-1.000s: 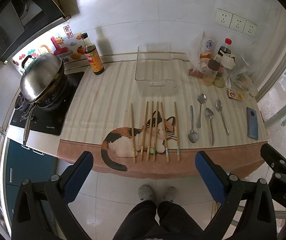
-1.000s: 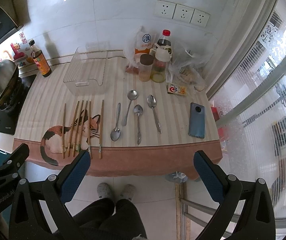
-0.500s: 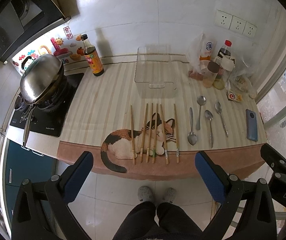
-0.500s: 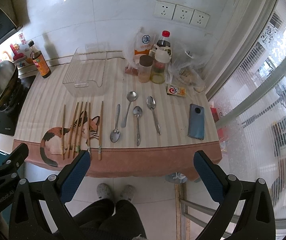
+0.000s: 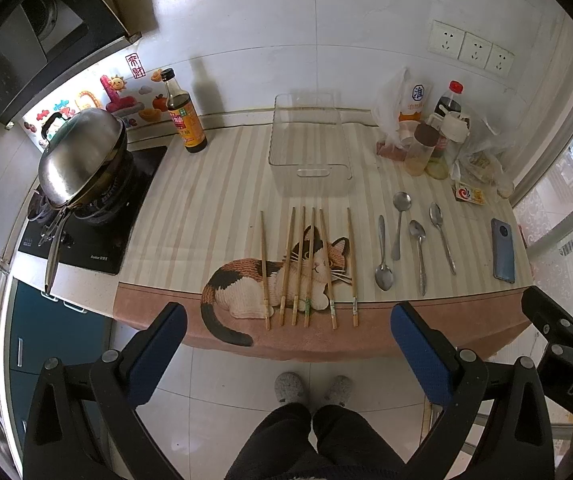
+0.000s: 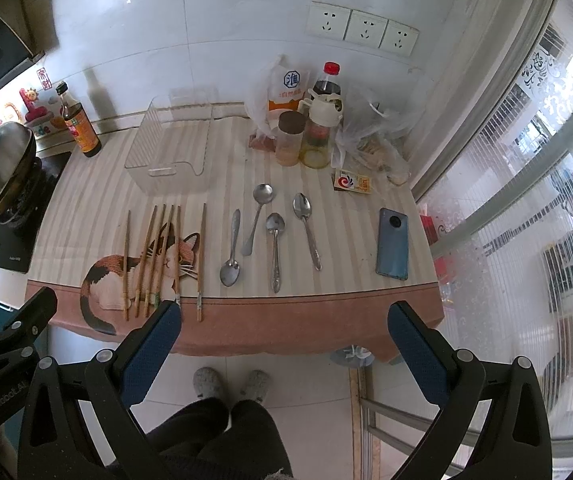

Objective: Organize utensils

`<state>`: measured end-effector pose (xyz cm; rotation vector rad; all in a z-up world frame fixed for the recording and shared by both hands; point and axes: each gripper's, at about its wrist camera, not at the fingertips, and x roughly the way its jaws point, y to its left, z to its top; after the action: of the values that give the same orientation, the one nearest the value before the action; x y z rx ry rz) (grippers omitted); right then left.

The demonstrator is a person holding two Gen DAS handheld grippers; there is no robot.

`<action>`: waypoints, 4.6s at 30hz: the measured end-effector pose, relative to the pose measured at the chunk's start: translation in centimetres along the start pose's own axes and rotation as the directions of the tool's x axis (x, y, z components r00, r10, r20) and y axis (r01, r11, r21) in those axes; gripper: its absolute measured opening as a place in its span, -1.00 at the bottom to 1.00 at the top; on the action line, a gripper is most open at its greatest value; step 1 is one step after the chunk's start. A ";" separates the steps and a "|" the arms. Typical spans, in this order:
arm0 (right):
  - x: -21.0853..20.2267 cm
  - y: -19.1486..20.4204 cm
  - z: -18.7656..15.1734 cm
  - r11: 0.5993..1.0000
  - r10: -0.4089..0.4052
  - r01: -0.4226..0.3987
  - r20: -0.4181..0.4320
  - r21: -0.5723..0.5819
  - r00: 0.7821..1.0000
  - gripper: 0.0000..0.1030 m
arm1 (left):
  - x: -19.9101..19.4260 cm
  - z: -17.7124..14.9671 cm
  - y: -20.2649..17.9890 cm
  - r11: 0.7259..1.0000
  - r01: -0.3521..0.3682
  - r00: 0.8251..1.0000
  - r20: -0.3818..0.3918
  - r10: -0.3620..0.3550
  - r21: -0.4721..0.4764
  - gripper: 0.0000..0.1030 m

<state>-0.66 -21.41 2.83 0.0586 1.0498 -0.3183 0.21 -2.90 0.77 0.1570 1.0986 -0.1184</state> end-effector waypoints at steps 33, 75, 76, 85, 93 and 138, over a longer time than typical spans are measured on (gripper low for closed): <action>-0.8 0.0 0.3 1.000 0.000 0.000 0.021 0.011 1.000 1.00 | -0.3 1.1 0.0 1.000 0.010 1.000 0.021 -0.009 -0.007 1.00; 34.0 14.9 1.0 0.993 0.098 -0.116 -0.416 -0.018 0.904 -0.61 | 30.3 0.5 6.2 0.999 0.034 0.912 -0.410 -0.029 0.005 -0.91; 33.8 15.3 0.7 0.994 0.079 -0.104 -0.418 -0.036 0.905 -0.81 | 30.2 0.3 5.9 0.999 0.036 0.912 -0.409 -0.030 0.006 -0.91; 32.4 15.6 -3.4 0.995 0.071 -0.098 -0.461 -0.035 0.885 -0.85 | 32.8 4.0 8.9 0.997 0.076 0.904 -0.421 -0.071 -0.005 -0.88; 34.1 15.6 -2.5 0.998 0.055 -0.069 -0.480 -0.013 0.875 -0.84 | 33.6 5.9 10.3 0.995 0.102 0.907 -0.412 -0.092 0.003 -0.84; 25.4 11.0 22.8 0.929 0.365 -0.347 -0.163 0.128 0.917 -0.87 | 23.7 31.3 5.8 0.965 0.232 0.956 -0.154 -0.249 -0.118 -0.91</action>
<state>33.24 -21.27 -8.70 0.3697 1.1824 -0.0304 39.32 -3.40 -6.04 -0.0585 1.2866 -0.2723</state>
